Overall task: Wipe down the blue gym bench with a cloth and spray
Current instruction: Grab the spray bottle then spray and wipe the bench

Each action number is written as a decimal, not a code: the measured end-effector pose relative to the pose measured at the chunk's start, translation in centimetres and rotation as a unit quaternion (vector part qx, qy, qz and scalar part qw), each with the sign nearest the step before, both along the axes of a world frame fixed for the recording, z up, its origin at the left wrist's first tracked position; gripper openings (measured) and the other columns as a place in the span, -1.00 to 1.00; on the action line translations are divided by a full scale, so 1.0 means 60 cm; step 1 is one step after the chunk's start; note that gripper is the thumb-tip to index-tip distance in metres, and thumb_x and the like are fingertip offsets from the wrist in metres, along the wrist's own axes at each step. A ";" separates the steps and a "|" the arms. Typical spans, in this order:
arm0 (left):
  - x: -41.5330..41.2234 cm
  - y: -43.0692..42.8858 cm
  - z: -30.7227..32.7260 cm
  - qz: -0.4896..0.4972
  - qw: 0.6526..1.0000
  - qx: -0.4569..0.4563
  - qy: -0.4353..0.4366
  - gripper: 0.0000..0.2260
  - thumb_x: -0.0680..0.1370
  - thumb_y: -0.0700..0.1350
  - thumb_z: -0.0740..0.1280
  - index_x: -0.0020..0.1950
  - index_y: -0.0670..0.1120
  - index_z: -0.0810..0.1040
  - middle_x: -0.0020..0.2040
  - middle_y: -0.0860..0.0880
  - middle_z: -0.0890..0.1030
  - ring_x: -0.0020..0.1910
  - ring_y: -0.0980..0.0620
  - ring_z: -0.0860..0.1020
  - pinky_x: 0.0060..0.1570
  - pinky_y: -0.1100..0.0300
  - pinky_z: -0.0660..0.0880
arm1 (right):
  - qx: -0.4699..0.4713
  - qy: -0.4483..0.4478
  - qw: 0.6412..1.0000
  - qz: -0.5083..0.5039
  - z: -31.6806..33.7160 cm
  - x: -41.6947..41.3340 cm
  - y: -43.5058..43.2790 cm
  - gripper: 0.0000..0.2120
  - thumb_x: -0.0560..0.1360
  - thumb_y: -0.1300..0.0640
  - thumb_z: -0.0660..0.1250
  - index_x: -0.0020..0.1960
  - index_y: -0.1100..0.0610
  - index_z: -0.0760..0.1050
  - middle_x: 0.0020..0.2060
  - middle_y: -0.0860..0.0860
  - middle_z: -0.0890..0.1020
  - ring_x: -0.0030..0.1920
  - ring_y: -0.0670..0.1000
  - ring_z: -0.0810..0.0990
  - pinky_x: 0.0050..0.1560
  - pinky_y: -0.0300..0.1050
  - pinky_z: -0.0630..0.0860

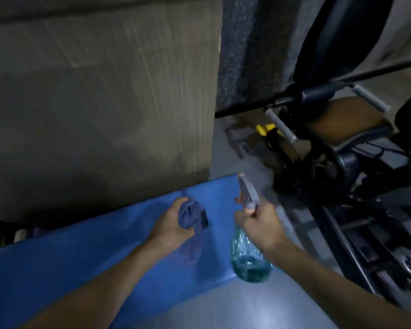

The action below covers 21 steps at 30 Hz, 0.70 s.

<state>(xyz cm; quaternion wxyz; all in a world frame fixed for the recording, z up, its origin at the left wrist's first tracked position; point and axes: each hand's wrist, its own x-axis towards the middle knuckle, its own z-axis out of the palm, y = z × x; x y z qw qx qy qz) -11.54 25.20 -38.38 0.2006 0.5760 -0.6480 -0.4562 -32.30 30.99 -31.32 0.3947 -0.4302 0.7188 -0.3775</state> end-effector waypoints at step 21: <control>0.061 0.038 -0.352 -0.063 0.864 -0.282 -0.413 -0.51 0.51 0.33 0.17 0.44 0.33 0.31 0.53 -0.02 0.26 0.27 -0.22 0.36 0.06 -0.23 0.32 | 0.137 0.125 0.980 -0.071 -0.318 0.038 0.090 -0.85 0.41 0.18 0.31 -0.28 0.07 0.36 -0.41 -0.01 0.43 -0.39 0.06 0.39 -0.37 -0.17 0.30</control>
